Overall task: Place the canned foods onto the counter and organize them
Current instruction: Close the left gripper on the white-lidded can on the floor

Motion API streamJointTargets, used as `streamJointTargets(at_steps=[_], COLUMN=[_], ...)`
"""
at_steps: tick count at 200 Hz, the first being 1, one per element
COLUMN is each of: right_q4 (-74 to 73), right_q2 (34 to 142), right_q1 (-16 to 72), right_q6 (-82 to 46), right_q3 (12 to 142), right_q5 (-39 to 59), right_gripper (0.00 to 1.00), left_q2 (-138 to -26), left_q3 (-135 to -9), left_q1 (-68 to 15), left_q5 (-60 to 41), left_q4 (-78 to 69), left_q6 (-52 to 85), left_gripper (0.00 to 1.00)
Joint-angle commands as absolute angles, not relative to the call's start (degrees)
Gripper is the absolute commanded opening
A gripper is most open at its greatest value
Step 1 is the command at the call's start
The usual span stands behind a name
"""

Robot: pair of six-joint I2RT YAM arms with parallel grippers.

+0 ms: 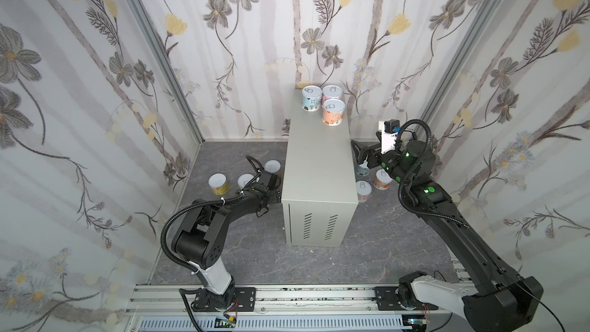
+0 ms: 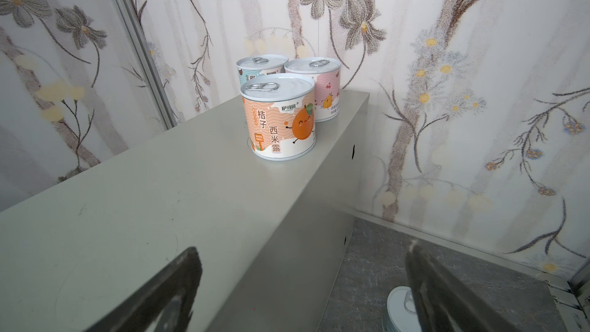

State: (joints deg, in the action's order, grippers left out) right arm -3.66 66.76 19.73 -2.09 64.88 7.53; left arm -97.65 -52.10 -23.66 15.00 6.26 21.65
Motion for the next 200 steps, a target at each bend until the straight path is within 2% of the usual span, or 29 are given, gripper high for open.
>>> streamJointTargets(at_steps=[1, 44, 134, 200], right_q4=[-4.83, -5.28, -8.09, -7.64], right_q2=[66.56, 66.88, 66.53, 67.45], right_q1=[19.51, 19.09, 18.63, 18.62], right_q6=[-2.19, -1.61, -1.67, -2.64], right_q3=[64.61, 64.16, 62.23, 62.88], right_q5=[7.91, 7.71, 6.79, 7.81], right_gripper=[1.00, 1.00, 1.00, 1.00], left_q2=[-98.37, -100.04, -98.42, -97.45], left_q3=[-52.78, -52.16, -46.14, -44.73], left_q1=[-23.98, -25.05, -27.60, -27.77], left_q5=[17.54, 21.32, 28.20, 28.78], left_q4=[5.72, 3.77, -6.39, -8.22], left_q6=[20.62, 20.28, 21.16, 21.28], left_gripper=[0.90, 0.88, 0.89, 0.85])
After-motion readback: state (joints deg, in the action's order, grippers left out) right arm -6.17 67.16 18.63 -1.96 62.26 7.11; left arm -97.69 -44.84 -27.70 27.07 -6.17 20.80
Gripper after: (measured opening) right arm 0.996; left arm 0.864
